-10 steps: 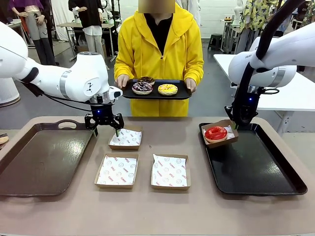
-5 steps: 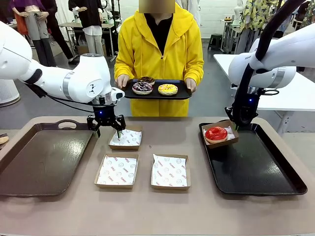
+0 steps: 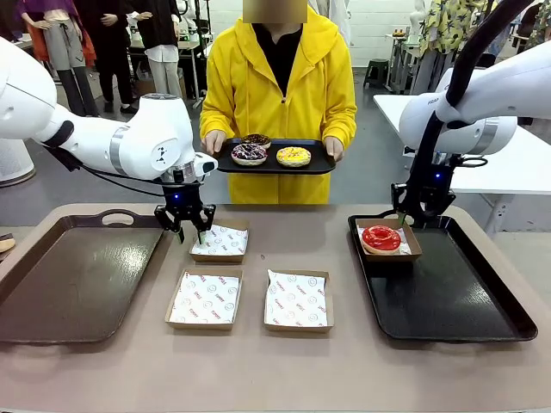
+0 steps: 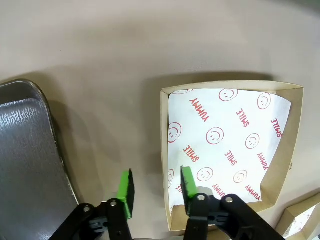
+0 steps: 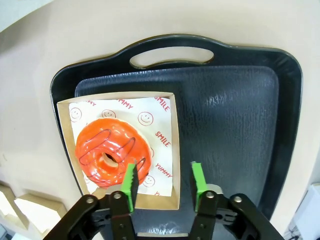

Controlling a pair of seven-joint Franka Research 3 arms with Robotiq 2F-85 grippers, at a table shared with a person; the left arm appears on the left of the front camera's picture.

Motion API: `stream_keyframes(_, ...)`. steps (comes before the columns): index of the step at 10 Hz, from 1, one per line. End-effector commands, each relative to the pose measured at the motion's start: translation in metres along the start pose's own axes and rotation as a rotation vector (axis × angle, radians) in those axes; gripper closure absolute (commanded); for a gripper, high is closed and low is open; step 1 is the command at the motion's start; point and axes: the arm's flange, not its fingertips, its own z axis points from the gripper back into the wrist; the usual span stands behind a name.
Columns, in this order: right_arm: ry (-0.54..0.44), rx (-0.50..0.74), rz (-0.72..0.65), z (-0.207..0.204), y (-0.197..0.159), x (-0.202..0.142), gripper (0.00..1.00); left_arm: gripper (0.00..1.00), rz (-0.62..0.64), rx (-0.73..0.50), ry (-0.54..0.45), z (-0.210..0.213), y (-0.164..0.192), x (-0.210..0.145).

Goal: Individually package the donuts and arrange them on the tray.
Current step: Place the picked Paper togo box on the Handle tray while simultaneously picking up another Paper togo box from the table with the other hand.

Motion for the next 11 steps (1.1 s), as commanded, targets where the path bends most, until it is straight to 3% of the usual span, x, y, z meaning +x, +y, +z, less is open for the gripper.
stream_keyframes(1, 0.003, 0.018, 0.001, -0.001, 0.000, 0.006, 0.04, 0.92, 0.008, -0.005, -0.014, 0.001, -0.002, 0.005)
stream_keyframes(2, 0.003, 0.021, 0.001, -0.001, 0.000, 0.006, 0.00, 1.00, 0.010, -0.008, -0.014, 0.001, -0.002, 0.005)
stream_keyframes(8, -0.001, 0.108, 0.005, 0.005, -0.009, -0.002, 0.00, 1.00, 0.039, -0.019, -0.011, 0.004, -0.003, 0.008)
stream_keyframes(9, 0.021, 0.161, -0.005, 0.010, -0.016, -0.012, 0.00, 1.00, 0.035, -0.015, 0.003, 0.009, -0.004, 0.007)
stream_keyframes(11, 0.076, 0.388, 0.077, 0.038, -0.051, -0.060, 0.00, 1.00, 0.030, -0.021, 0.018, 0.044, -0.004, 0.000)
